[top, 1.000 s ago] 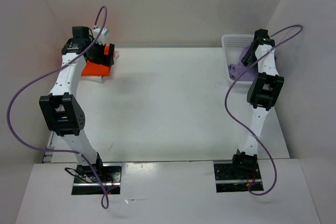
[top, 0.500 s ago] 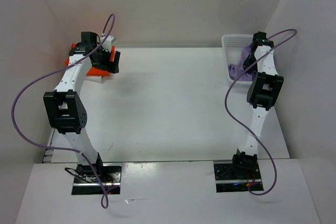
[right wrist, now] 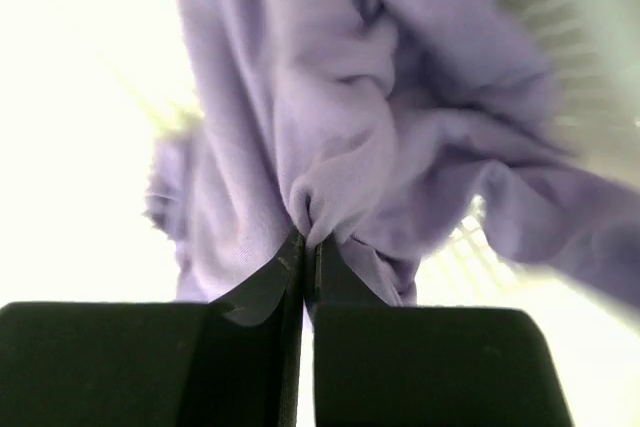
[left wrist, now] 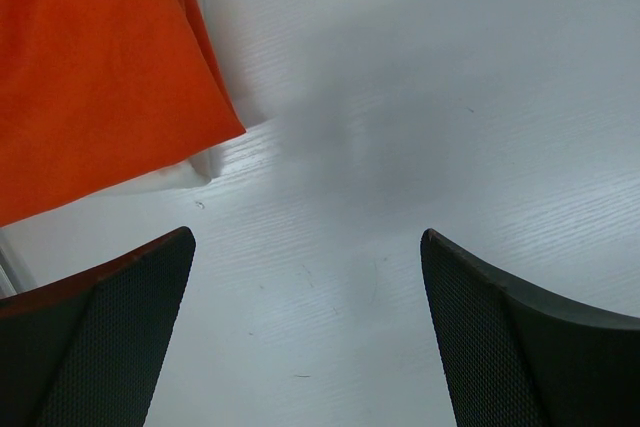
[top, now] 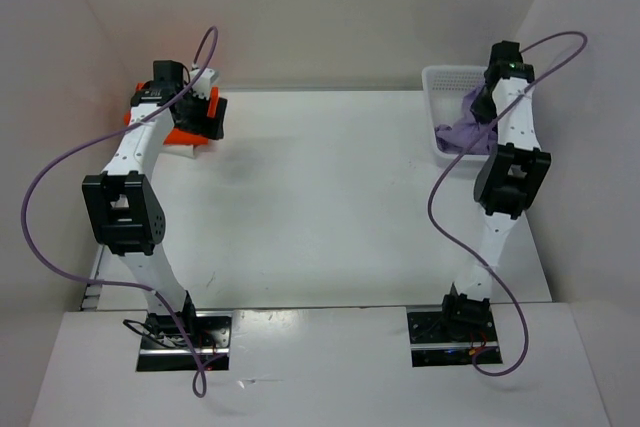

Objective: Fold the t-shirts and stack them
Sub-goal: Grab crumpled tshirt from bin with the right arm, then move the tshirt to the center of the board

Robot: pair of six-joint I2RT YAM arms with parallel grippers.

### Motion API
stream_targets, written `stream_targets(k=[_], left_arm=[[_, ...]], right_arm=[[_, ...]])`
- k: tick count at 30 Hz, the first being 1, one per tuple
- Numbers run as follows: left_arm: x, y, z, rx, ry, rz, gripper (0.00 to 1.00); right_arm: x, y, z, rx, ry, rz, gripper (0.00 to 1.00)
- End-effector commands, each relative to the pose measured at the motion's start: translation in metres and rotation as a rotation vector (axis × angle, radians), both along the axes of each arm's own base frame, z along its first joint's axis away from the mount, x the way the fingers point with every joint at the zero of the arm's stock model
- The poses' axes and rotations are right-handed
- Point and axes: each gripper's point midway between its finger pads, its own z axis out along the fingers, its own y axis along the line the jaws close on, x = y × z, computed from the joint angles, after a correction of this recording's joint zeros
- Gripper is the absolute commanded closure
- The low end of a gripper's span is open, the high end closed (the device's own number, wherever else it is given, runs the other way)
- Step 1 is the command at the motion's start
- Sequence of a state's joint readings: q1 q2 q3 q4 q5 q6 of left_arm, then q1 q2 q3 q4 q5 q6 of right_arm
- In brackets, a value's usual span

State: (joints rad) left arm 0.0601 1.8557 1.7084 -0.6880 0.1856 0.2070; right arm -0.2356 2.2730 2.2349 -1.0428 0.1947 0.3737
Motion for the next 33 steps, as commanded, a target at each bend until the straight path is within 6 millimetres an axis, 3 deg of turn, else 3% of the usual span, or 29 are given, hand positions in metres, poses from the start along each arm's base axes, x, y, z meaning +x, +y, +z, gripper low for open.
stream_targets(k=[1,4,5,7,8,10,13,14,17,18,19,20,21,25,27,31,32,33], left_arm=[[0.006,0.003,0.021,0.008,-0.057,-0.001,0.00],[0.005,-0.002,0.026,0.009,-0.068,-0.011,0.00],[0.004,-0.002,0.032,0.010,-0.080,-0.011,0.00],[0.003,-0.006,0.036,0.010,-0.091,-0.020,0.00],[0.004,-0.006,0.047,0.011,-0.117,-0.020,0.00],[0.001,-0.006,0.057,0.012,-0.132,-0.020,0.00],[-0.003,-0.006,0.077,0.014,-0.172,-0.020,0.00],[-0.005,-0.005,0.084,0.022,-0.188,-0.013,0.00],[-0.010,-0.005,0.104,0.025,-0.239,-0.013,0.00],[-0.013,-0.004,0.104,0.024,-0.236,0.000,0.00],[-0.015,-0.004,0.116,0.026,-0.271,0.000,0.00],[-0.018,-0.003,0.116,0.032,-0.271,0.007,0.00],[-0.020,-0.003,0.121,0.033,-0.281,0.007,0.00],[-0.029,0.006,0.138,0.069,-0.325,0.045,0.00],[-0.034,0.017,0.147,0.074,-0.346,0.073,0.00],[-0.040,0.021,0.155,0.079,-0.362,0.069,0.00],[-0.043,0.023,0.153,0.087,-0.358,0.078,0.00],[-0.044,0.026,0.149,0.103,-0.349,0.080,0.00]], right_arm=[[0.010,0.007,0.128,-0.161,-0.272,-0.022,1.00],[0.014,0.017,0.199,-0.258,-0.424,-0.077,1.00],[0.014,0.030,0.209,-0.273,-0.445,-0.075,1.00],[0.001,0.036,0.238,-0.339,-0.493,-0.123,1.00],[-0.001,0.055,0.251,-0.351,-0.522,-0.105,1.00],[-0.015,0.065,0.276,-0.391,-0.572,-0.137,1.00],[-0.045,0.089,0.333,-0.400,-0.713,-0.139,1.00],[-0.065,0.093,0.363,-0.392,-0.786,-0.132,1.00],[-0.097,0.127,0.419,-0.346,-0.951,-0.032,1.00],[-0.104,0.155,0.437,-0.319,-1.012,0.061,1.00],[-0.114,0.170,0.450,-0.305,-1.056,0.102,1.00],[-0.122,0.187,0.459,-0.289,-1.084,0.157,1.00],[-0.138,0.223,0.475,-0.230,-1.149,0.248,1.00],[-0.168,0.282,0.482,-0.213,-1.172,0.404,1.00],[-0.153,0.304,0.453,-0.214,-1.096,0.443,1.00],[-0.116,0.349,0.369,-0.204,-0.885,0.503,0.86],[-0.108,0.365,0.351,-0.175,-0.848,0.528,0.68],[-0.086,0.383,0.316,-0.189,-0.773,0.572,0.46]])
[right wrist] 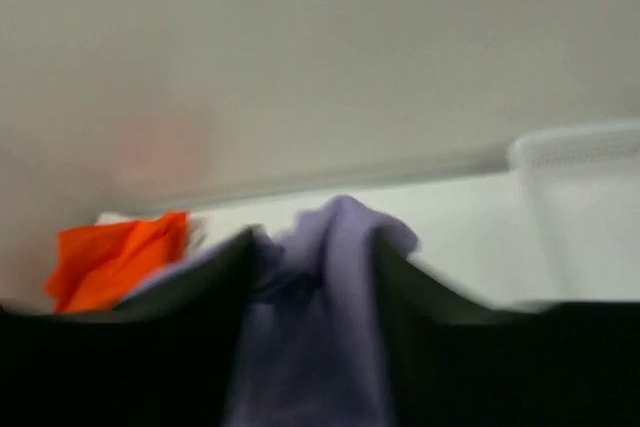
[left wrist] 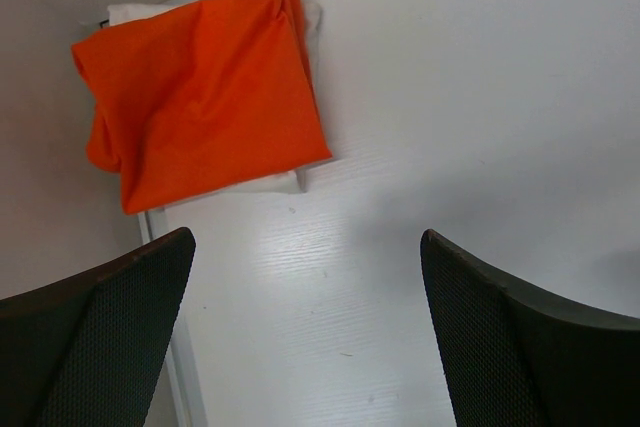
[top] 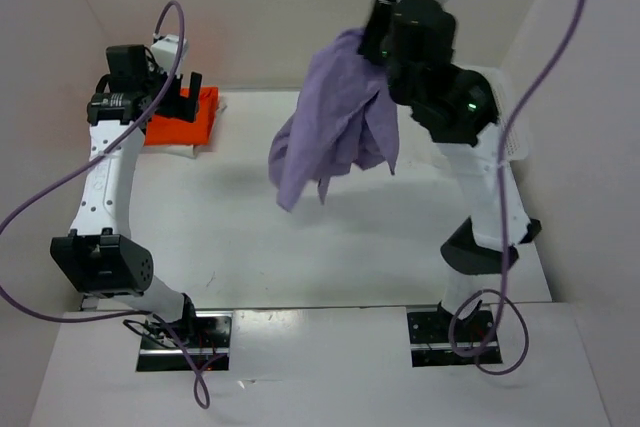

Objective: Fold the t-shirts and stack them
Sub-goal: Move the tshirt to the center of the board, then flatten out the tshirt

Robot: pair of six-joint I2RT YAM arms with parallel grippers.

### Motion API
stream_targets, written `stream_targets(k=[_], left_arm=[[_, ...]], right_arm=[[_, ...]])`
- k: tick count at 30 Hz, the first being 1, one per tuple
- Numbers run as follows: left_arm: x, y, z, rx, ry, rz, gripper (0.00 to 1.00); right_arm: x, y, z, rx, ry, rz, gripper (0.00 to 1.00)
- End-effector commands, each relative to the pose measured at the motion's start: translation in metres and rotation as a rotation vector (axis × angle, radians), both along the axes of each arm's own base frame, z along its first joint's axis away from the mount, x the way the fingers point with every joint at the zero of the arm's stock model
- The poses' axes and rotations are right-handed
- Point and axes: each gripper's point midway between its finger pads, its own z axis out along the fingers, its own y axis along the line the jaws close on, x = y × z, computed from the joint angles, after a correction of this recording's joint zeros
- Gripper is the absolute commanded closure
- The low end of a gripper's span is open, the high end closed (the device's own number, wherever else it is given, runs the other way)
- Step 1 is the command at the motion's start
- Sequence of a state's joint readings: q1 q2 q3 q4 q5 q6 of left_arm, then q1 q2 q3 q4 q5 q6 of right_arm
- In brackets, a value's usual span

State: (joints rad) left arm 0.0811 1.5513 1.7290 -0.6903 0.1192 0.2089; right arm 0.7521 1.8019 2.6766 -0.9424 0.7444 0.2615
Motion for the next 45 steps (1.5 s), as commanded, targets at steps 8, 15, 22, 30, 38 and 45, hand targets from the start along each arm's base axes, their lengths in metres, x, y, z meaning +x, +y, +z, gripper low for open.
stream_targets(k=[8,15,22,30,38,45], left_arm=[[-0.027,-0.013,-0.005,0.040,0.041,-0.123,0.00],[-0.066,-0.113,-0.041,0.078,0.126,-0.551,0.00],[-0.143,-0.256,-0.111,0.185,0.241,-0.988,0.00],[-0.224,-0.358,-0.197,0.471,0.206,-1.169,0.00],[-0.241,-0.381,-0.249,0.417,0.266,-1.269,0.00],[-0.249,-0.366,-0.284,0.422,0.320,-1.246,0.30]], right_arm=[[0.043,0.038,-0.080,-0.121,0.200,0.095,0.00],[-0.024,-0.019,-0.137,-0.212,0.365,0.051,0.00],[-0.055,-0.064,-0.327,0.020,0.684,-0.078,0.03],[-0.054,-0.092,-0.435,0.064,0.914,-0.166,0.03],[-0.023,-0.069,-0.481,0.087,1.021,-0.081,0.01],[-0.013,-0.066,-0.509,0.085,1.066,-0.086,0.01]])
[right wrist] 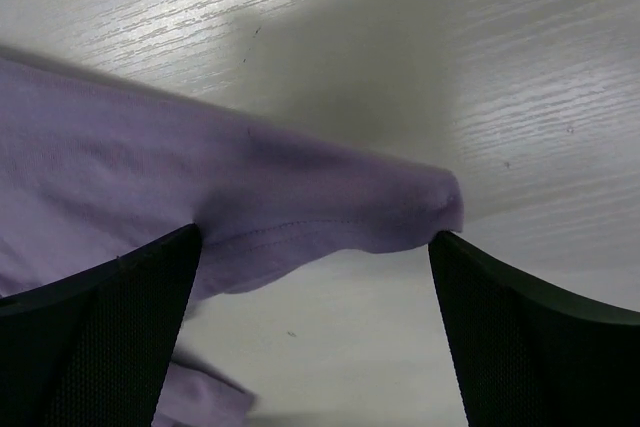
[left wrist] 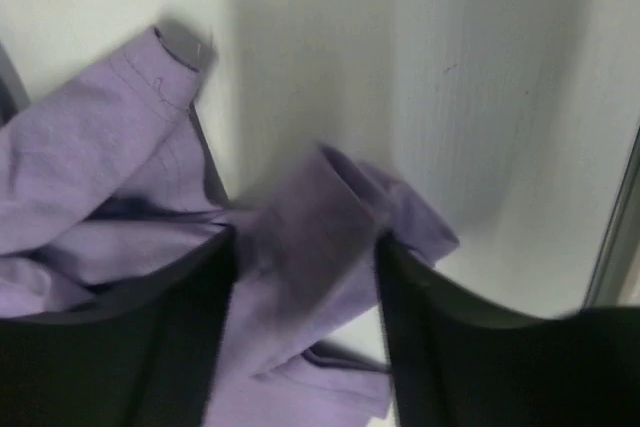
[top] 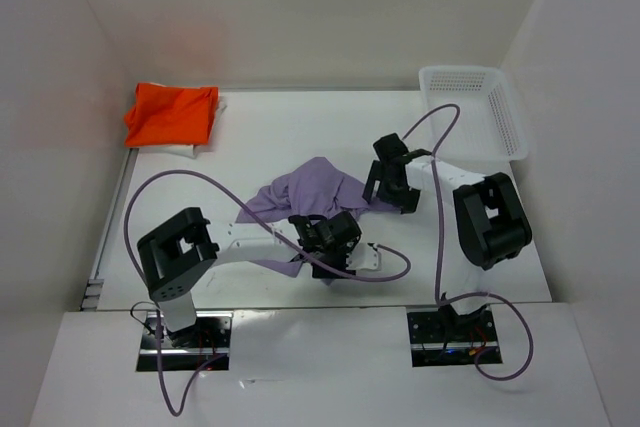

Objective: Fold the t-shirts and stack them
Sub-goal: Flatten out the tshirt

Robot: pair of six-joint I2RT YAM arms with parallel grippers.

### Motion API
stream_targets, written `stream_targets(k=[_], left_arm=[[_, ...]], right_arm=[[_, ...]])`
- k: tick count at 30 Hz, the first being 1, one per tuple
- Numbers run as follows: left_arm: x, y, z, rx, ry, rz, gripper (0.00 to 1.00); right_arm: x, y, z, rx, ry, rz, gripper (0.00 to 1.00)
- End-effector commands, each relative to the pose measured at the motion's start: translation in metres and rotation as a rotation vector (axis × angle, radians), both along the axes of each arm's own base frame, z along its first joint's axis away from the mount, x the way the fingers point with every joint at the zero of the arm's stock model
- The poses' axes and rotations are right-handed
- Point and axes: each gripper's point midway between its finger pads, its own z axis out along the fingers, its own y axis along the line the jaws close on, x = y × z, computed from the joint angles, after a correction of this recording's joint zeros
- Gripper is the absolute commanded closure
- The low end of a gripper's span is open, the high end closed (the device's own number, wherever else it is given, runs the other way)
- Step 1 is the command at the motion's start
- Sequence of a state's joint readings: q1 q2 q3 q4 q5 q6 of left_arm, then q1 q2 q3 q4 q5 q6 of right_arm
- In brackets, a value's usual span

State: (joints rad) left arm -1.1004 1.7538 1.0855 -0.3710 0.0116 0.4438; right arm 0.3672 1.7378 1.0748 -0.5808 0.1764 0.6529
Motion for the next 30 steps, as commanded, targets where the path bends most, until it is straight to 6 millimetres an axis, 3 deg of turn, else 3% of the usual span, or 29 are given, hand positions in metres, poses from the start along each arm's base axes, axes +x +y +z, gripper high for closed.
stream_targets(k=[1,3,4,5,6,7,9,10,11,12,13,15,16,17,18,19,20,21,22,23,24,26,27,28,30], left_arm=[[-0.002,-0.016,-0.002,-0.066,0.024,0.010,0.40],[-0.004,-0.017,-0.007,-0.053,0.044,0.004,0.60],[-0.005,-0.020,-0.009,-0.053,0.055,0.000,0.68],[-0.005,-0.020,-0.009,-0.053,0.055,0.000,0.89],[-0.004,-0.019,-0.010,-0.051,0.051,0.014,0.97],[-0.002,-0.018,-0.010,-0.047,0.045,0.028,1.00],[0.006,-0.018,0.009,-0.086,0.026,0.045,1.00],[0.008,-0.015,0.017,-0.093,0.031,0.053,1.00],[0.013,-0.013,0.028,-0.108,0.034,0.066,1.00],[0.031,-0.004,0.050,-0.147,0.023,0.114,1.00],[0.040,-0.001,0.074,-0.172,0.042,0.133,1.00],[0.057,0.022,0.114,-0.203,0.046,0.186,1.00],[0.086,0.035,0.148,-0.261,0.003,0.246,1.00],[0.095,0.046,0.170,-0.290,-0.023,0.266,1.00],[0.098,0.060,0.182,-0.286,-0.014,0.296,1.00],[0.114,0.080,0.193,-0.297,-0.032,0.361,1.00],[0.122,0.088,0.213,-0.330,-0.056,0.384,1.00],[0.125,0.101,0.222,-0.333,-0.064,0.414,1.00],[0.136,0.120,0.229,-0.342,-0.084,0.471,1.00],[0.141,0.130,0.240,-0.361,-0.111,0.497,1.00],[0.145,0.140,0.249,-0.374,-0.124,0.531,1.00],[0.158,0.170,0.262,-0.400,-0.150,0.617,1.00],[0.161,0.178,0.274,-0.429,-0.169,0.642,1.00],[0.166,0.199,0.279,-0.433,-0.192,0.695,1.00],[0.173,0.215,0.285,-0.455,-0.198,0.756,1.00]], right_arm=[[0.029,0.009,0.008,0.043,-0.075,-0.005,0.01],[0.029,0.006,-0.003,0.043,-0.050,-0.012,0.01],[0.029,0.006,-0.006,0.040,-0.042,-0.012,0.09],[0.027,0.005,-0.011,0.036,-0.030,-0.012,0.15],[0.027,0.005,-0.011,0.036,-0.030,-0.012,0.24],[0.027,0.005,-0.011,0.036,-0.030,-0.012,0.45],[0.034,0.004,-0.001,0.045,-0.057,-0.021,0.66],[0.033,-0.001,-0.002,0.022,-0.056,-0.029,0.86],[0.040,-0.001,0.006,0.017,-0.074,-0.034,0.95],[0.043,-0.002,0.014,0.011,-0.089,-0.038,1.00],[0.042,-0.004,0.023,-0.002,-0.097,-0.033,1.00],[0.055,-0.011,0.058,-0.032,-0.185,-0.049,1.00],[0.060,-0.014,0.079,-0.044,-0.223,-0.053,1.00],[0.065,-0.022,0.097,-0.079,-0.268,-0.068,1.00],[0.068,-0.025,0.124,-0.080,-0.327,-0.084,1.00],[0.079,-0.027,0.156,-0.082,-0.398,-0.093,1.00],[0.078,-0.037,0.174,-0.129,-0.427,-0.111,1.00],[0.081,-0.042,0.194,-0.146,-0.465,-0.123,1.00],[0.086,-0.045,0.232,-0.143,-0.549,-0.142,1.00],[0.085,-0.051,0.246,-0.175,-0.562,-0.144,1.00],[0.088,-0.059,0.283,-0.190,-0.644,-0.178,1.00],[0.086,-0.070,0.313,-0.240,-0.692,-0.190,1.00],[0.089,-0.071,0.341,-0.234,-0.747,-0.203,1.00],[0.090,-0.071,0.352,-0.234,-0.764,-0.200,1.00],[0.090,-0.076,0.371,-0.263,-0.784,-0.198,1.00]])
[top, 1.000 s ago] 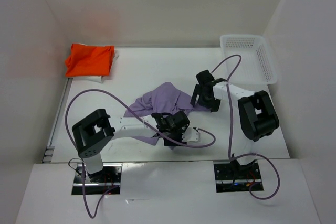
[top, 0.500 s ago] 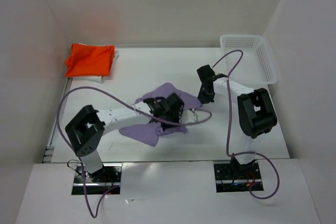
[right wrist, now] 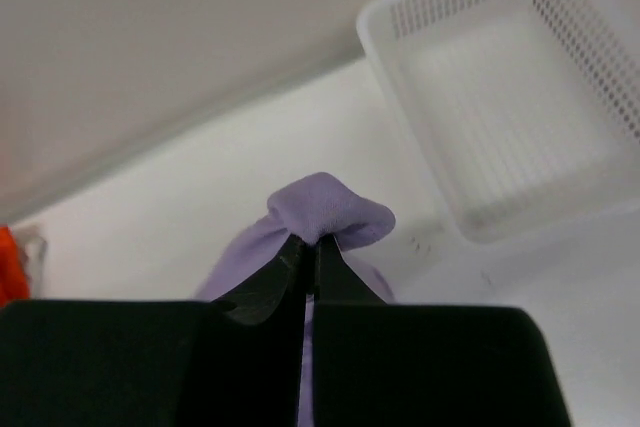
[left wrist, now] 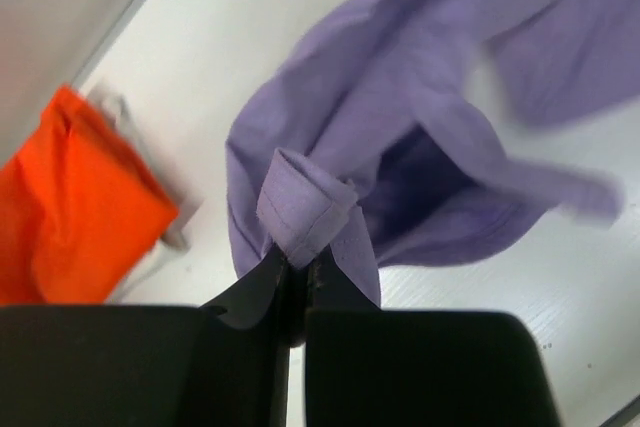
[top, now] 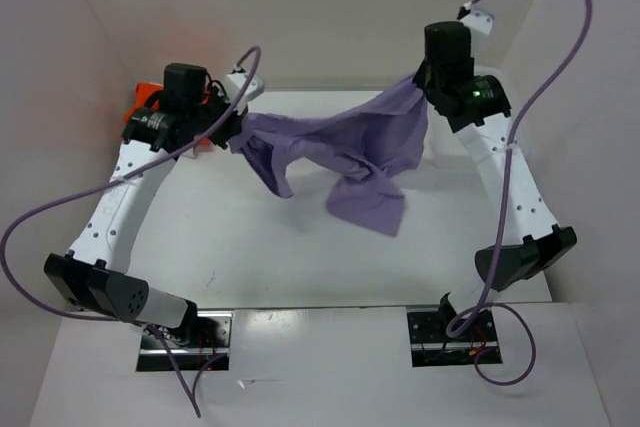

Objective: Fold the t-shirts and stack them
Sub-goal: Flatten out the tshirt

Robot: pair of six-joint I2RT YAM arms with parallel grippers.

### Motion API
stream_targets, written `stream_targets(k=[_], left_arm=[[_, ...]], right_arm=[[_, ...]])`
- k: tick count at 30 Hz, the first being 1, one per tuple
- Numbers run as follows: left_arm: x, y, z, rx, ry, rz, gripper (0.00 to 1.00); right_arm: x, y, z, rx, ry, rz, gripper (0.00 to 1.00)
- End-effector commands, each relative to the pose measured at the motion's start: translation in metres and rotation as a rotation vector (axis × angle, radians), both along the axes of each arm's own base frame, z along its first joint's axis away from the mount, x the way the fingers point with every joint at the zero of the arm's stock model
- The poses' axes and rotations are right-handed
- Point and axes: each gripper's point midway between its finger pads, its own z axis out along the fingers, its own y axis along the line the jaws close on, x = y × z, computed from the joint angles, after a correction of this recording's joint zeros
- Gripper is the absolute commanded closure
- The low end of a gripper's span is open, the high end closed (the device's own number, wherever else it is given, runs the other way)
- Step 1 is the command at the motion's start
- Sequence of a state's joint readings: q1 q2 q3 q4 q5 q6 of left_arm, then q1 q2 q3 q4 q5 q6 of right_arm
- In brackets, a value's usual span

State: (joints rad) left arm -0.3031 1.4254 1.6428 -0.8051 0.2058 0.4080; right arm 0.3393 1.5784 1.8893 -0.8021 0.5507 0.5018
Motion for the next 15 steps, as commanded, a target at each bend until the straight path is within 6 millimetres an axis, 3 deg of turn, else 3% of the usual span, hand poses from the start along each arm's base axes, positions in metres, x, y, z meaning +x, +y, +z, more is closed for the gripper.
stream_targets(k=[1,2,3,5,6,8,11,15], left_arm=[[-0.003,0.028,0.015,-0.063,0.020,0.094,1.00],[0.002,0.046,0.019,-0.073,0.013,0.150,1.00],[0.003,0.057,0.022,-0.076,0.006,0.188,1.00],[0.007,0.088,0.034,-0.076,-0.030,0.274,1.00],[0.008,0.096,0.042,-0.080,-0.051,0.295,1.00],[0.005,0.110,0.045,-0.077,-0.046,0.323,1.00],[-0.007,0.103,0.050,-0.071,-0.045,0.261,1.00],[-0.021,0.101,0.051,-0.050,-0.033,0.221,1.00]], right_arm=[[-0.014,-0.030,0.053,-0.099,-0.060,-0.084,1.00],[-0.010,-0.029,0.054,-0.104,-0.048,-0.083,1.00],[-0.013,-0.032,0.082,-0.095,-0.109,-0.095,1.00],[-0.015,-0.036,0.101,-0.098,-0.143,-0.108,1.00],[-0.021,-0.036,0.119,-0.092,-0.186,-0.108,1.00],[-0.030,-0.040,0.131,-0.083,-0.217,-0.119,1.00],[-0.046,-0.051,0.142,-0.106,-0.242,-0.157,1.00],[-0.090,-0.064,0.167,-0.164,-0.301,-0.242,1.00]])
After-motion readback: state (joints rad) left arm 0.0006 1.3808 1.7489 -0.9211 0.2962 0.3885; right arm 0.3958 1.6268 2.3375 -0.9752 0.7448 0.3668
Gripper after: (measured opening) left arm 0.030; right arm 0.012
